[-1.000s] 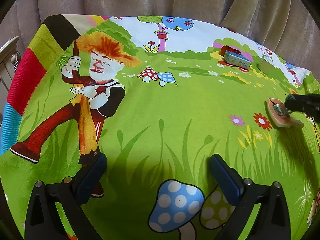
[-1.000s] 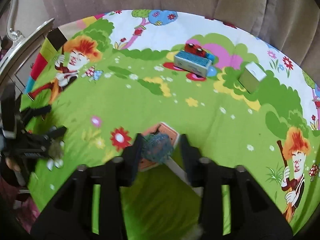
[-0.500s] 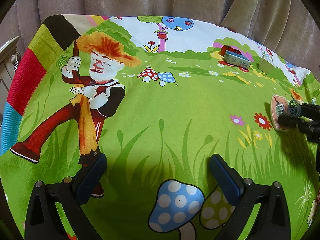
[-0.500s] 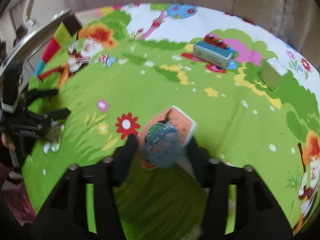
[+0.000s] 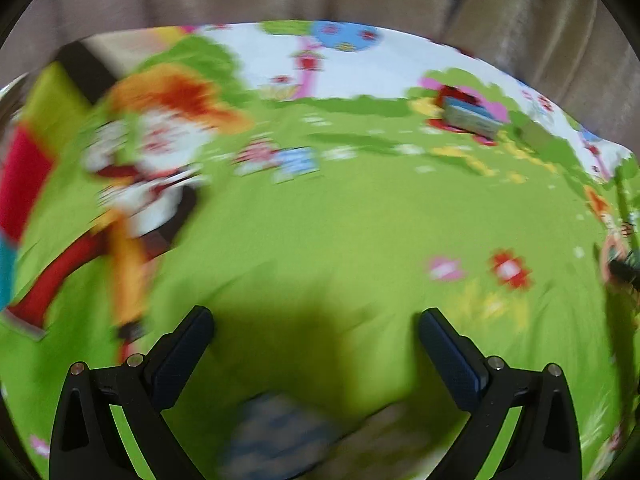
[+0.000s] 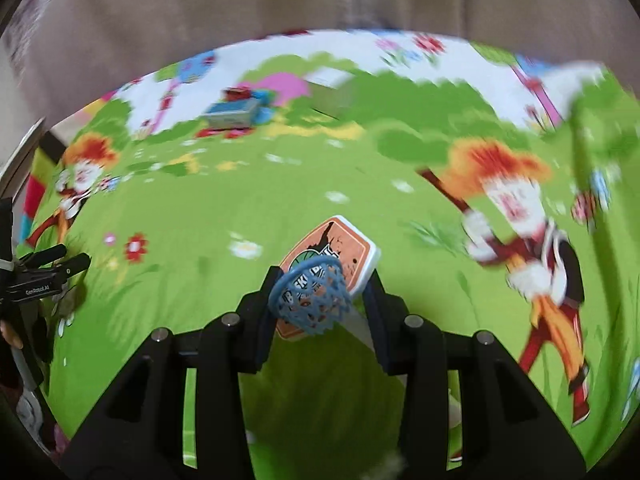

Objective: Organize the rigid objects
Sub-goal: 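Grasp the orange card with blue ball toy using the right gripper, then grasp the teal printed box with the left gripper while the right holds the ball toy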

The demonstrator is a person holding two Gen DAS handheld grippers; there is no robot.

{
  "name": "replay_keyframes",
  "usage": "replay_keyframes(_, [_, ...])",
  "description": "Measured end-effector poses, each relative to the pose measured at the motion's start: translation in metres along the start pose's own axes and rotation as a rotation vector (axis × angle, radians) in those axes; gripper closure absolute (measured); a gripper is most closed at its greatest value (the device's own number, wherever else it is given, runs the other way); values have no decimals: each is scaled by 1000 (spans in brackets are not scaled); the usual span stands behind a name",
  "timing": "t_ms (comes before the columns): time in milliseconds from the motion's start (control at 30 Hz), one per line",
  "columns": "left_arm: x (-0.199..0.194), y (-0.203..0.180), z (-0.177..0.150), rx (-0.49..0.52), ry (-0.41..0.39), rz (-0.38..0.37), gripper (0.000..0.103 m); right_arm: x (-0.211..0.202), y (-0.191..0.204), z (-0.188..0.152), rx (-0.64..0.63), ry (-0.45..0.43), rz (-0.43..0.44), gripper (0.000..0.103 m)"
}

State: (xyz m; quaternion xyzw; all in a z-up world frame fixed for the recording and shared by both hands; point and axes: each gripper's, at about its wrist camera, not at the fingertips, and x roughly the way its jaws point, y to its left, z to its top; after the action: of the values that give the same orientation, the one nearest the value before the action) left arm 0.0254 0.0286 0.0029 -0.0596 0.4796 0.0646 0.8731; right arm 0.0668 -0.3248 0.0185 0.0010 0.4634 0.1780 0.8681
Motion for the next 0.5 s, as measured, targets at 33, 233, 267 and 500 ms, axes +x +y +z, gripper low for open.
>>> replay_keyframes(33, [4,-10,7,4,5,-30,0,1,-7,-2,26,-6,27,58])
replay_keyframes(233, [47,-76,77,-1,57,-167,0,0,-10,-10,57,-74,45,58])
replay_keyframes(267, [52,-79,88,-78,55,-181,0,0,-10,-10,60,-78,51,58])
replay_keyframes(500, [84,-95,141,-518,24,-148,0,1,-12,-10,76,-81,75,57])
